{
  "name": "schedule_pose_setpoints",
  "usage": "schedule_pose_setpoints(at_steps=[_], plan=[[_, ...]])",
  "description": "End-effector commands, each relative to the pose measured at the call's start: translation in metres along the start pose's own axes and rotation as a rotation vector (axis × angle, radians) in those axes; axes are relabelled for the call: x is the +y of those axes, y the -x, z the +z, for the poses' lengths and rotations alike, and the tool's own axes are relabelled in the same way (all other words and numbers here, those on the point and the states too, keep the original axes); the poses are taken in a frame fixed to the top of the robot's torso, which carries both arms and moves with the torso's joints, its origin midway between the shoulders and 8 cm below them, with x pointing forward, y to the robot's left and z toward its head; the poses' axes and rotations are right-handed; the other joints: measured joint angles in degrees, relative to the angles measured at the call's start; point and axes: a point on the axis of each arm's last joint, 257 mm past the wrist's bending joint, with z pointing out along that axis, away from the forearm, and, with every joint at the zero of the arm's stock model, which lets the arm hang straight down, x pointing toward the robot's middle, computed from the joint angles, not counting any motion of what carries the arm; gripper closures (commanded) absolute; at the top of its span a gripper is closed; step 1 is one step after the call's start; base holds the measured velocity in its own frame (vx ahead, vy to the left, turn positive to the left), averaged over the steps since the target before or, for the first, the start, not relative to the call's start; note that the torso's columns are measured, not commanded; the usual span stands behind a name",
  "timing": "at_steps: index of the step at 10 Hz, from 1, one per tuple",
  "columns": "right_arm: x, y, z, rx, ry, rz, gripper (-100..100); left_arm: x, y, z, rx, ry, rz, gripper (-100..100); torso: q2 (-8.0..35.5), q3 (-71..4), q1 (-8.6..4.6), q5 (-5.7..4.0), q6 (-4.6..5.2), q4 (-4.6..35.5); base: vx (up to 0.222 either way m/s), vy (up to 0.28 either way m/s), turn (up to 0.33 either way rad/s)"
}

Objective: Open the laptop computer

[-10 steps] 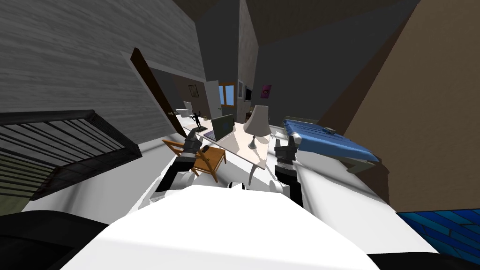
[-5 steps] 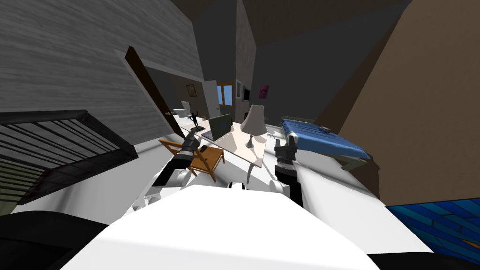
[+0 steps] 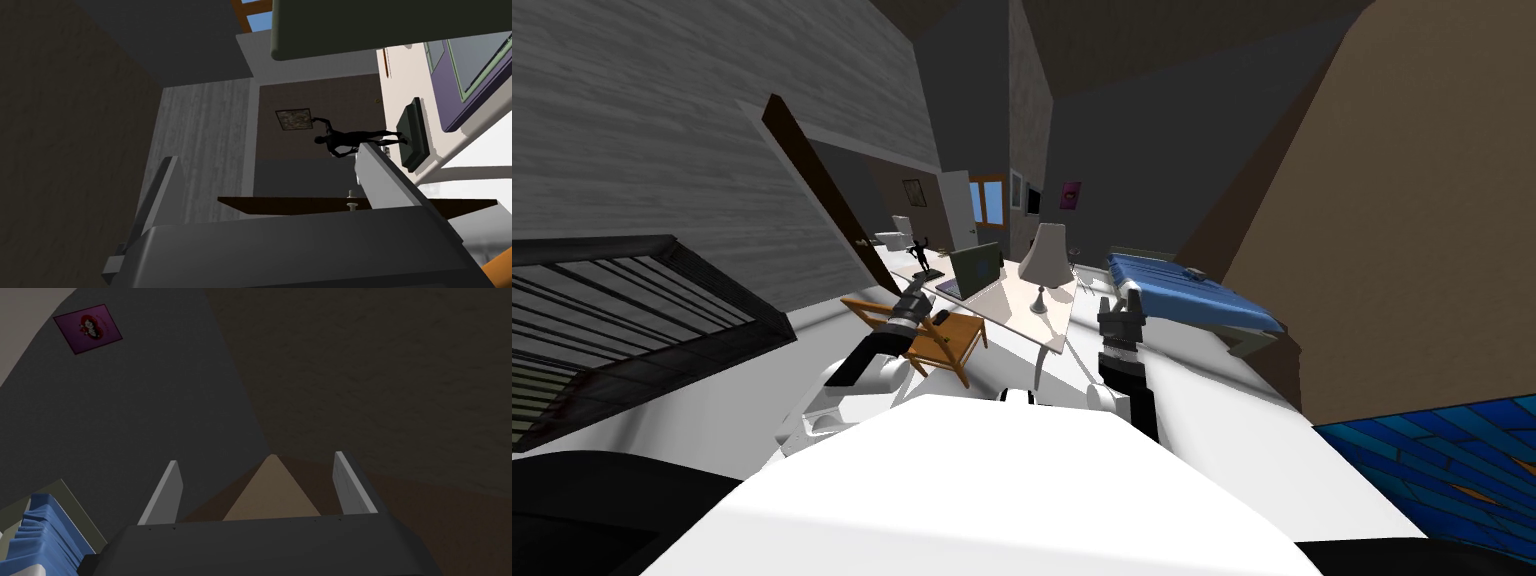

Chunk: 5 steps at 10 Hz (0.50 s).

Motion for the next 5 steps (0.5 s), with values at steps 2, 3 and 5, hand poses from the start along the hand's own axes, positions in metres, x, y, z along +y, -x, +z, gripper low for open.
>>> schedule_pose_setpoints(at_steps=[2,3,5], plan=[[0.000,0.000,0.000,0.000,0.000,0.000,0,0.018,0.014,0.003,-0.014,0.079,0.020,-100,-0.03,-0.03,0.00,0.00,0.02,-0.01,-0.009,-0.035,-0.061],[0.000,0.000,0.000,0.000,0.000,0.000,0,0.018,0.028,0.007,-0.024,0.095,0.038,-100,-0.01,-0.01,-0.03,-0.01,0.01,0.00,-0.020,-0.058,-0.095],[0.000,0.000,0.000,0.000,0.000,0.000,0,0.028,0.043,0.009,-0.040,0.151,0.054,-100,0.03,0.02,-0.04,-0.02,0.00,0.01,-0.018,-0.050,-0.066]])
